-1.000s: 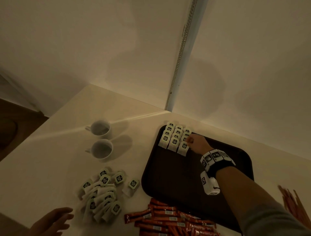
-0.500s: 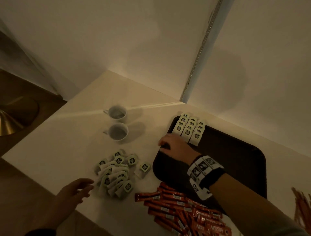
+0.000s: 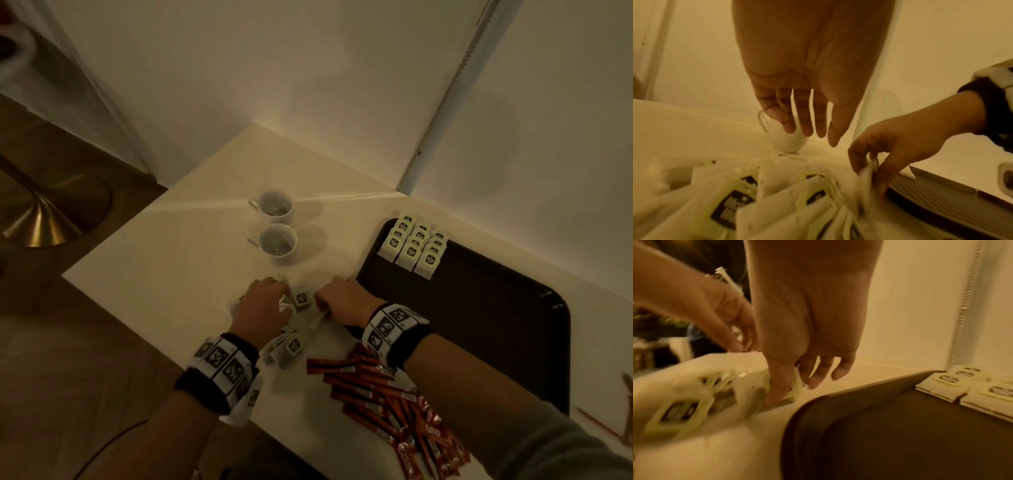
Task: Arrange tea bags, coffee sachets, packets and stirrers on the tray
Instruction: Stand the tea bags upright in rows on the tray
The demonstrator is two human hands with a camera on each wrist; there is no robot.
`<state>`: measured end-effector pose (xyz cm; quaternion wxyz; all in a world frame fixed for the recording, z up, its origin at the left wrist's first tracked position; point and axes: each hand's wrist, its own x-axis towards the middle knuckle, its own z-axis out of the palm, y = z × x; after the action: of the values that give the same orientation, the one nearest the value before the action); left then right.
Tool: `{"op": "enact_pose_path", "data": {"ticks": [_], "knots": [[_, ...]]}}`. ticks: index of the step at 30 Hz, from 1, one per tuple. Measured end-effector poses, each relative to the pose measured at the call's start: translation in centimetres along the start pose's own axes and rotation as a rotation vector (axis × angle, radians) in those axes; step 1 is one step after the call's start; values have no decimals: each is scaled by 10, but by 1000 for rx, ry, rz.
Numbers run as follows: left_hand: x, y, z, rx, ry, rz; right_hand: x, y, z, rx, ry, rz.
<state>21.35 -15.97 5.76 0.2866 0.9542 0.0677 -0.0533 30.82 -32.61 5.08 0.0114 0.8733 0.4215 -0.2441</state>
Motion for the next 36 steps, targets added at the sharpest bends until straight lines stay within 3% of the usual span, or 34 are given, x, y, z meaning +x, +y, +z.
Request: {"op": "enact_pose_path", "data": {"ticks": [2, 5, 14, 21, 25, 27, 32, 36], "knots": [[2, -5, -5, 2, 28, -25, 2, 3, -5, 236, 36, 8], [-1, -16, -10, 10, -34, -81, 8, 5, -9, 397, 58, 63], [-9, -30, -22, -90, 0, -109, 42, -3, 4, 360, 71, 175], [-1, -23, -35, -169, 24, -108, 42, -2, 0, 527, 126, 104], [11, -12, -42, -293, 38, -52, 25, 3, -29, 480, 151, 14], [19, -2, -48, -361, -22, -29, 13, 5, -56, 415, 171, -36], [44, 48, -70, -301, -350, 66, -20, 3, -127, 263, 108, -161], [54, 82, -89, -595, -581, 25, -43, 6, -159, 216, 49, -147]]}}
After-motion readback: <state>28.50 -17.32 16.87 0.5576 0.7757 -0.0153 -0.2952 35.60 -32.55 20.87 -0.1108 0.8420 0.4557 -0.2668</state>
